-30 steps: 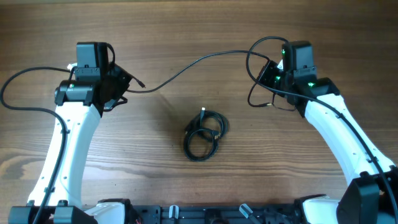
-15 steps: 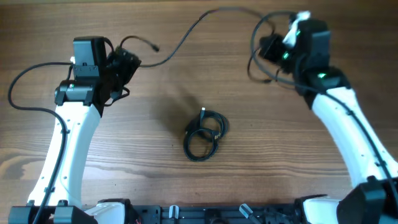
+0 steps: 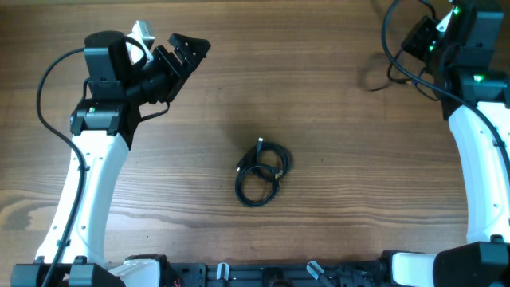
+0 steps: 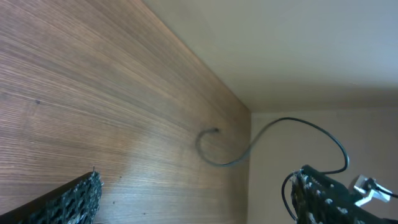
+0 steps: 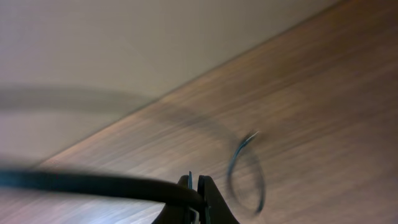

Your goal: Untangle cables

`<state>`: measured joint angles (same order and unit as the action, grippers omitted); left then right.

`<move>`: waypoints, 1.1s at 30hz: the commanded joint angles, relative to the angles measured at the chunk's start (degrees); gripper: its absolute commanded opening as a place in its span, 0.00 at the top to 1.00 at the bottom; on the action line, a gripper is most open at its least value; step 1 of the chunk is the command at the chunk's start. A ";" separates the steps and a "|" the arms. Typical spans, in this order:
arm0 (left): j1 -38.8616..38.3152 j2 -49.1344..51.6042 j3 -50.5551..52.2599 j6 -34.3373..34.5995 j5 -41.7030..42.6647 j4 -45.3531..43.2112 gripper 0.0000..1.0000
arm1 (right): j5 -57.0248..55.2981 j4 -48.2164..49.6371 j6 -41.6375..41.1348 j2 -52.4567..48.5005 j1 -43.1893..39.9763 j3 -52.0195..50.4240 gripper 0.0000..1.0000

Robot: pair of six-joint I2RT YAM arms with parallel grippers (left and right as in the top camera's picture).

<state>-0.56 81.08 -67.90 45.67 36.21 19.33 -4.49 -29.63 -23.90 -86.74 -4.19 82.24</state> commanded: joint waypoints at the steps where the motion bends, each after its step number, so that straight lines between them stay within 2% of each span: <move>1: 0.46 -0.28 -0.70 -1.53 -1.38 1.88 0.00 | -4.94 0.33 1.03 -1.57 -0.02 0.90 0.96; 5: 0.42 -0.28 -0.70 -1.60 -1.40 8.68 0.00 | -2.03 -0.98 1.31 -4.52 -0.07 0.90 0.96; 10: 0.42 -0.28 -0.70 -1.79 -1.44 11.82 0.00 | 19.96 -3.04 1.36 -5.01 0.04 0.90 0.96; 12: 0.42 -0.28 -0.70 -1.79 -1.44 11.85 0.00 | 22.60 -4.94 1.27 -5.01 0.11 0.90 0.96; 17: 0.42 -0.28 -0.70 -1.79 -1.42 14.62 0.00 | 20.61 -5.95 1.44 -6.82 0.09 0.90 0.96; 20: 0.42 -0.28 -0.70 -1.79 -1.40 15.28 0.00 | 8.63 -2.84 2.14 -10.27 -0.46 0.90 0.96; 21: 0.42 -0.28 -0.70 -1.79 -1.40 15.43 0.00 | 7.91 0.26 4.55 -11.32 -1.60 0.92 0.96; 24: 0.42 -0.28 -0.70 -1.79 -1.42 15.50 0.00 | 8.94 5.42 3.74 -12.22 -7.93 4.04 0.96; 28: 0.42 -0.28 -0.70 -1.79 -1.40 15.50 0.00 | 2.21 6.23 4.26 -14.29 -16.48 13.33 0.95; 30: 0.42 -0.28 -0.70 -1.79 -1.40 15.76 0.00 | -4.26 6.01 0.31 -15.85 -19.47 14.23 0.95; 33: 0.42 -0.28 -0.70 -1.79 -1.40 16.11 0.00 | -4.46 4.13 -1.75 -19.32 -20.46 14.16 0.92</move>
<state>-0.56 81.10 -68.01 45.06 35.03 35.31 -5.32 -23.99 -22.92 -101.27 -24.43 95.92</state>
